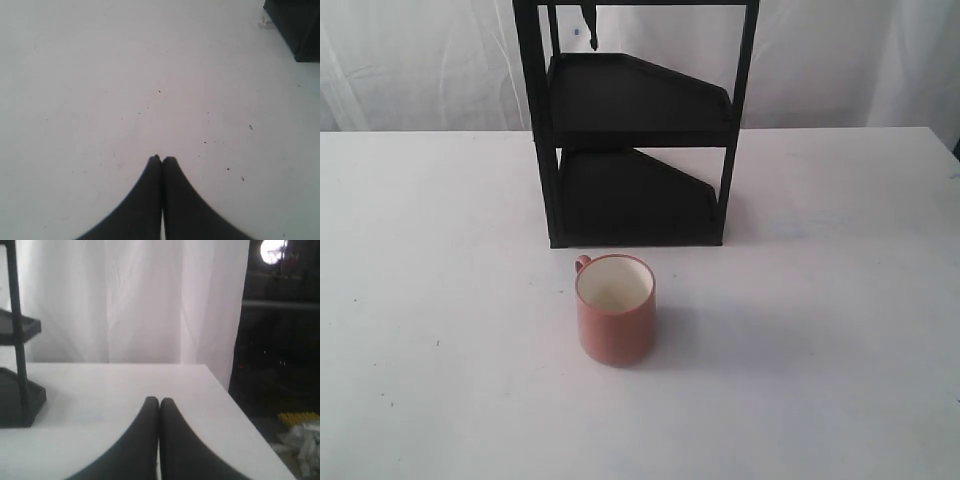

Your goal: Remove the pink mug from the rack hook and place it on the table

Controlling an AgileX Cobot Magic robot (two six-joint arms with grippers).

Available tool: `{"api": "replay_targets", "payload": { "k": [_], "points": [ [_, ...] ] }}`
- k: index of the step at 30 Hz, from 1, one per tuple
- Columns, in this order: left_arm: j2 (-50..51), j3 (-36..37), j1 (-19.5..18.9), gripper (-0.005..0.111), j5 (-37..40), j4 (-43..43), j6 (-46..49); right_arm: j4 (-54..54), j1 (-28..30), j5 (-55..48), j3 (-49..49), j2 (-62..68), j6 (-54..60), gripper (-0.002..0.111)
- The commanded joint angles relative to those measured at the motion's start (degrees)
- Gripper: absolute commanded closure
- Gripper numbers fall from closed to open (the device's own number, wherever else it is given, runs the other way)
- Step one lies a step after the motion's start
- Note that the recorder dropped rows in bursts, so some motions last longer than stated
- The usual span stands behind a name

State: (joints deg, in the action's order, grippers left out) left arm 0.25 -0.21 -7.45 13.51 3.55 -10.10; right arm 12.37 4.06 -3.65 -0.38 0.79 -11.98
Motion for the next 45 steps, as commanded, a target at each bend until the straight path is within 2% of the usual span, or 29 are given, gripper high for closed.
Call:
{"api": "replay_targets", "payload": {
  "k": [1, 5, 8, 19, 25, 45],
  "points": [
    [-0.3, 0.2, 0.2, 0.107, -0.2, 0.0, -0.2, -3.1, 0.0, -10.5, 0.4, -0.8, -1.4, 0.108],
    [-0.3, 0.2, 0.2, 0.107, -0.2, 0.0, -0.2, -15.2, 0.0, -13.9, 0.4, -0.8, -2.0, 0.108],
    [-0.3, 0.2, 0.2, 0.107, -0.2, 0.0, -0.2, -18.5, 0.0, -14.3, 0.4, -0.8, -2.0, 0.108],
    [-0.3, 0.2, 0.2, 0.107, -0.2, 0.0, -0.2, -18.1, 0.0, -15.4, 0.4, -0.8, -2.0, 0.108],
    [-0.3, 0.2, 0.2, 0.107, -0.2, 0.0, -0.2, -8.0, 0.0, -15.4, 0.4, -0.8, -2.0, 0.108],
    [-0.3, 0.2, 0.2, 0.107, -0.2, 0.0, -0.2, -7.9, 0.0, -15.6, 0.4, -0.8, -2.0, 0.108]
  ]
}}
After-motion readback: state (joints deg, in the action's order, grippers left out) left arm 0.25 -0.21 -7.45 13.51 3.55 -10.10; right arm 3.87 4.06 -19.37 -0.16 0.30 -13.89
